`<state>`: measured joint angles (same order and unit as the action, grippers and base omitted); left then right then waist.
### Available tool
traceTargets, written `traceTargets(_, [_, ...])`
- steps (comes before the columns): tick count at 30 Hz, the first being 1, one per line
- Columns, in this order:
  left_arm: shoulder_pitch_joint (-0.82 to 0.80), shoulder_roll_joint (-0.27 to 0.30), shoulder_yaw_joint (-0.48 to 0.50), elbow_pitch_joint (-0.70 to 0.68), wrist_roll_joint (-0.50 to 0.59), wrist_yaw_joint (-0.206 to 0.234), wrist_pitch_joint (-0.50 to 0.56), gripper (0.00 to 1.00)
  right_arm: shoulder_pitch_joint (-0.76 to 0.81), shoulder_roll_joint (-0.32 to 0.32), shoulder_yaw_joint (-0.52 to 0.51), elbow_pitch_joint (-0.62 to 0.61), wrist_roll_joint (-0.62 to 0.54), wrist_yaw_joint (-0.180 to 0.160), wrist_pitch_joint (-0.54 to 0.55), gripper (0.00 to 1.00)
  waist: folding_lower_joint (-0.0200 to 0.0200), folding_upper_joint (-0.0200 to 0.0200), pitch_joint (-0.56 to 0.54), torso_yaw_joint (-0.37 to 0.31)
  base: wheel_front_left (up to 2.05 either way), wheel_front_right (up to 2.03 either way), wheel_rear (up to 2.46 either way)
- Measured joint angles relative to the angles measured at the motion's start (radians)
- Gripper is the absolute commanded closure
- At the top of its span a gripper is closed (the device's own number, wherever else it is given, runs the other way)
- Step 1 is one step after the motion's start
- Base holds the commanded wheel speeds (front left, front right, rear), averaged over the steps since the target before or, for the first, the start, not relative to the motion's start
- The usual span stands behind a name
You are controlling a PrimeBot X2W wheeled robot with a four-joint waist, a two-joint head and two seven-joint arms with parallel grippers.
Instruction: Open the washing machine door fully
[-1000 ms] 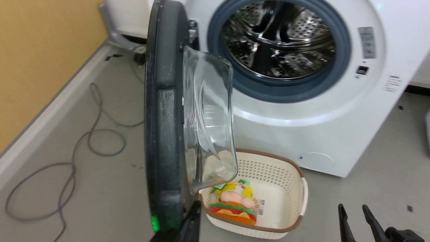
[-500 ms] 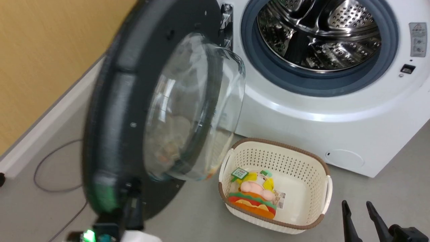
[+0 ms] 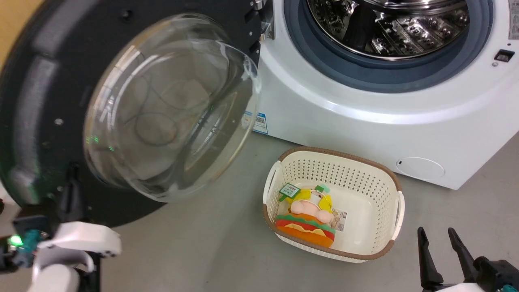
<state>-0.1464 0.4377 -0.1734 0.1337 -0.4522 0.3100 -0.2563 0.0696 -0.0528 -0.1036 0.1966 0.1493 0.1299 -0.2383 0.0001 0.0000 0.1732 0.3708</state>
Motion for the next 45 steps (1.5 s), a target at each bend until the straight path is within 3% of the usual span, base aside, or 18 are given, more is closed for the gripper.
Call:
traceTargets(10, [-0.074,-0.003,0.203,0.138,0.016,-0.146,0.0,1.0,-0.023,0.0,0.001,0.0,0.0,0.0,0.005,0.0,0.0,0.0,0.02,-0.021,0.0,0.0,0.0])
traceTargets(16, [-0.09,-0.047,0.325,0.194,0.075,-0.231,0.0,1.0,-0.035,0.0,0.003,0.014,0.0,0.0,0.003,0.0,0.0,0.0,0.003,-0.034,0.0,0.0,0.0])
traceTargets(23, [0.004,-0.122,0.403,0.118,0.146,-0.255,0.0,1.0,-0.032,0.0,0.008,0.042,0.021,0.0,-0.006,0.0,0.0,0.0,-0.046,-0.044,0.0,0.0,0.0])
traceTargets(30, [0.149,-0.222,0.411,-0.004,0.209,-0.276,0.0,1.0,-0.013,0.0,0.019,0.067,0.046,0.0,-0.012,0.0,0.0,0.0,-0.105,-0.046,0.0,0.0,0.0])
traceTargets(33, [0.219,-0.269,0.385,-0.053,0.233,-0.28,0.0,0.51,-0.004,0.0,0.023,0.073,0.049,0.0,-0.015,0.0,0.0,0.0,-0.13,-0.047,0.0,0.0,0.0])
traceTargets(35, [0.26,-0.297,0.36,-0.078,0.245,-0.287,0.0,0.04,0.005,0.0,0.025,0.075,0.055,0.0,-0.015,0.0,-0.0001,0.0,-0.145,-0.049,0.0,0.0,0.0])
traceTargets(36, [0.276,-0.305,0.346,-0.089,0.253,-0.29,0.0,0.0,0.007,0.0,0.025,0.075,0.056,0.0,-0.016,0.0,-0.0001,0.0,-0.151,-0.051,0.0,0.0,0.0])
traceTargets(45, [0.312,-0.333,0.249,-0.126,0.29,-0.313,0.0,0.0,0.008,0.001,0.027,0.053,0.056,0.0,-0.019,0.0,-0.0001,0.0,-0.174,-0.092,0.0,0.0,0.0])
